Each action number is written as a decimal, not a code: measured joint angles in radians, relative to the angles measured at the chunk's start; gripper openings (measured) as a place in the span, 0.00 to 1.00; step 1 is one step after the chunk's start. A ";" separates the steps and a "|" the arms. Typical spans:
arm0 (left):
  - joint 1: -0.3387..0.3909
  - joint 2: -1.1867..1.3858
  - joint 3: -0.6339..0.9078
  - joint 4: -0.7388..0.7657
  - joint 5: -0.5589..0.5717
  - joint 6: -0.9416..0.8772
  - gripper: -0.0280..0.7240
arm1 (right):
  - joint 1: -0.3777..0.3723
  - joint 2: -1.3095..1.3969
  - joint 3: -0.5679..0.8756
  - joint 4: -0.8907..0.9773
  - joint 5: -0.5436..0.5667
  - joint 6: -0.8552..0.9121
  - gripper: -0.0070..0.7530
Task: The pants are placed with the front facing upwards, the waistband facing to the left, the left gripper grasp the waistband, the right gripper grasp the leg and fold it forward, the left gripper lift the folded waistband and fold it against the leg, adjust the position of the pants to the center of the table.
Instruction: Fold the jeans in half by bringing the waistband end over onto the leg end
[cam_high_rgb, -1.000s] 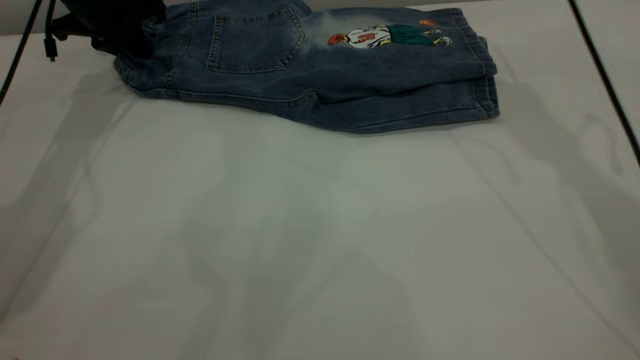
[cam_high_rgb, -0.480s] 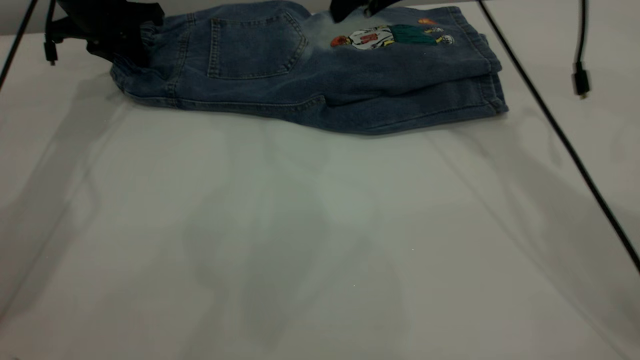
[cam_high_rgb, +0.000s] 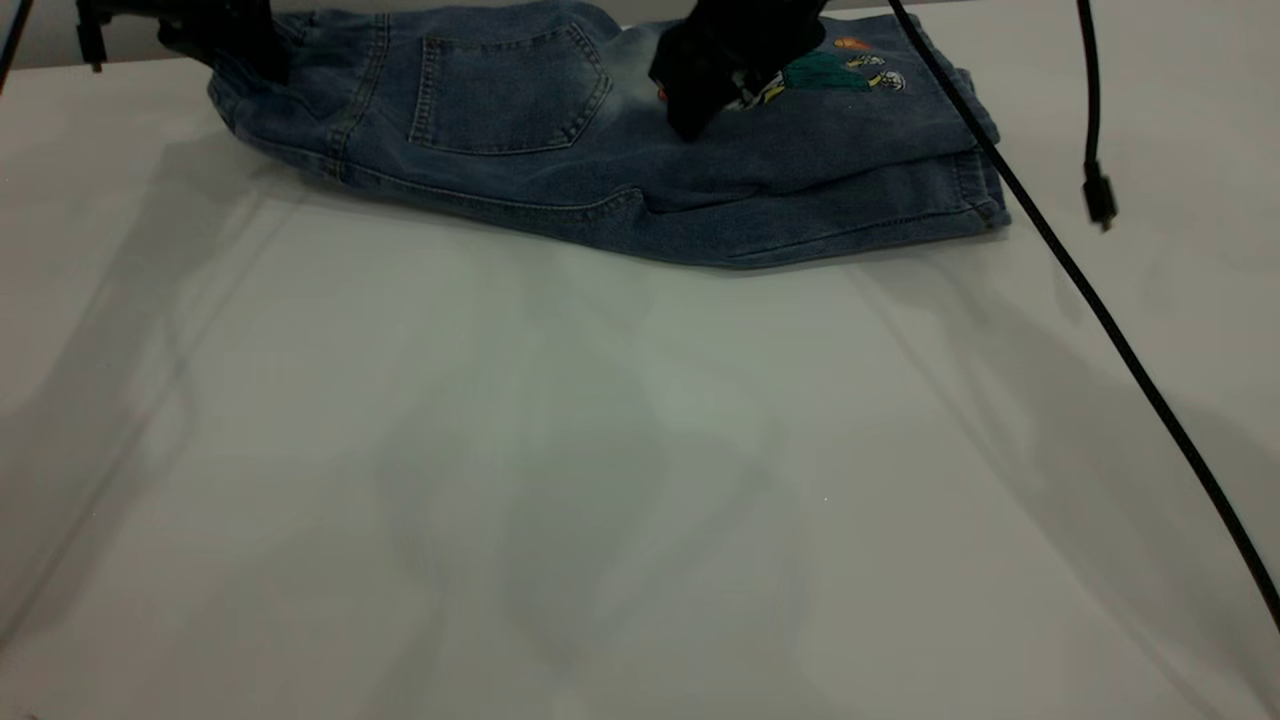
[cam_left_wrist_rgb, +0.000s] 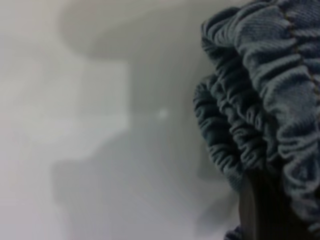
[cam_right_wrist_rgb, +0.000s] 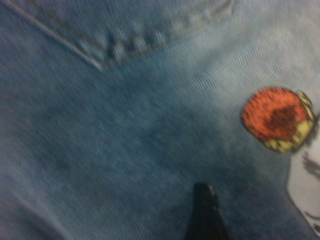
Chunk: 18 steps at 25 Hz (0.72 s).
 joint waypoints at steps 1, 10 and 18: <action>0.000 -0.005 -0.004 -0.004 -0.001 0.003 0.21 | 0.002 0.003 0.000 -0.005 0.006 0.000 0.58; -0.001 -0.010 -0.111 -0.143 0.069 0.100 0.21 | 0.056 0.009 0.001 -0.003 0.063 0.000 0.59; -0.045 -0.011 -0.209 -0.306 0.178 0.200 0.21 | 0.125 0.009 0.001 0.004 0.059 0.000 0.59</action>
